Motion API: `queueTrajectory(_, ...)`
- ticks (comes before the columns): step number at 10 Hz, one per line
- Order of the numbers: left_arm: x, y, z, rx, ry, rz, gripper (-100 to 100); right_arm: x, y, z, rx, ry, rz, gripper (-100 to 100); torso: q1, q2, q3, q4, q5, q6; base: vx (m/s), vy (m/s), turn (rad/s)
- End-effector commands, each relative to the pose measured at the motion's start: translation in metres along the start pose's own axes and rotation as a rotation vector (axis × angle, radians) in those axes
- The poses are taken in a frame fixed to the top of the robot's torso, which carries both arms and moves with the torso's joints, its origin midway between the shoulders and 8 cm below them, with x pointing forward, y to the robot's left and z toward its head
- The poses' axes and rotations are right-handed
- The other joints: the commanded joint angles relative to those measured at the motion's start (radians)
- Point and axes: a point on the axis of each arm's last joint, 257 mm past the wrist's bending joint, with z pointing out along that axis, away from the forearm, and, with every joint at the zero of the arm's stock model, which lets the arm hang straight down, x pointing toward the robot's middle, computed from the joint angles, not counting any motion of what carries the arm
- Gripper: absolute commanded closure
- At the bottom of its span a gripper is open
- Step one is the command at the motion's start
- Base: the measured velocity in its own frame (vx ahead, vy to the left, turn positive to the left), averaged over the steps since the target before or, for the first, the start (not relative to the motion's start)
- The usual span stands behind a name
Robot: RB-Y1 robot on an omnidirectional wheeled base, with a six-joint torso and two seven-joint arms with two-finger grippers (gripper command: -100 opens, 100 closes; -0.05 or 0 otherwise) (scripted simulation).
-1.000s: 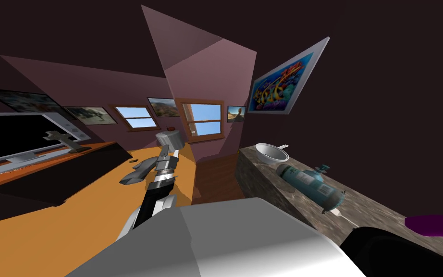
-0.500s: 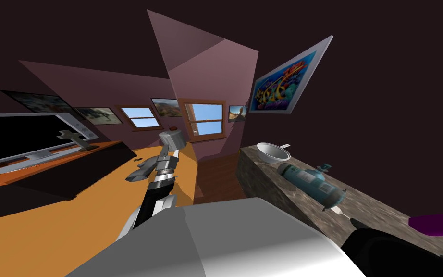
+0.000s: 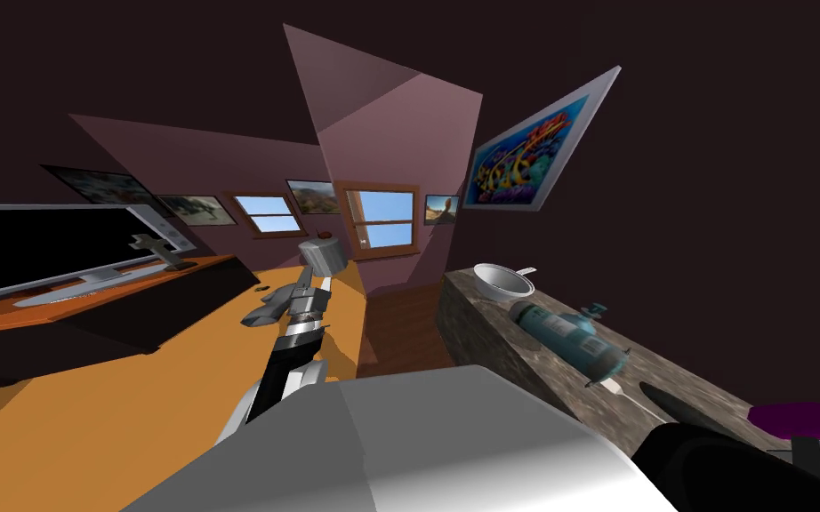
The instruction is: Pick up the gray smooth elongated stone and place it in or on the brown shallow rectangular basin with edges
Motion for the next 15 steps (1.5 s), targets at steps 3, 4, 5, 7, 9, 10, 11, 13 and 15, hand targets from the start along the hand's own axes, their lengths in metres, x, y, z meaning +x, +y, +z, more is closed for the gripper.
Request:
queueTrajectory(3,0.000,0.000,0.000,0.000,0.000,0.000,0,-0.017,-0.010,-0.016,-0.015,-0.003,0.015,100,-0.003,0.003,0.002,0.001,-0.001,0.001,-0.131,-0.146,0.036)
queueTrajectory(4,0.000,0.000,0.000,0.000,0.000,0.000,0,-0.023,-0.013,-0.023,-0.026,0.000,0.023,100,-0.002,0.003,0.002,0.001,-0.002,0.002,-0.125,-0.112,0.008)
queueTrajectory(5,0.000,0.000,0.000,0.000,0.000,0.000,0,-0.026,-0.015,-0.027,-0.031,0.002,0.028,100,0.000,0.003,0.002,0.001,-0.001,0.002,-0.142,-0.112,0.018)
queueTrajectory(7,0.000,0.000,0.000,0.000,0.000,0.000,0,-0.029,-0.016,-0.031,-0.037,0.004,0.032,100,0.000,0.004,0.003,0.001,-0.001,0.003,-0.109,-0.087,0.010)
queueTrajectory(9,0.000,0.000,0.000,0.000,0.000,0.000,0,-0.038,-0.019,-0.041,-0.052,0.011,0.045,100,0.003,0.000,0.000,0.000,-0.001,0.004,-0.088,-0.065,0.000)
queueTrajectory(10,0.000,0.000,0.000,0.000,0.000,0.000,0,-0.041,-0.020,-0.045,-0.056,0.013,0.049,100,0.001,0.003,0.002,0.000,0.000,0.004,-0.140,-0.105,0.015)
queueTrajectory(11,0.000,0.000,0.000,0.000,0.000,0.000,0,-0.041,-0.020,-0.045,-0.056,0.013,0.049,100,0.000,0.004,0.002,0.001,-0.001,0.004,-0.086,-0.073,0.009)
queueTrajectory(13,0.000,0.000,0.000,0.000,0.000,0.000,0,-0.050,-0.024,-0.054,-0.064,0.019,0.057,100,0.000,0.003,0.002,0.000,0.000,0.004,-0.097,-0.101,-0.002)
queueTrajectory(15,0.000,0.000,0.000,0.000,0.000,0.000,0,-0.065,-0.036,-0.067,-0.055,0.024,0.061,100,-0.001,0.001,0.001,0.000,-0.001,0.004,-0.086,-0.138,-0.004)
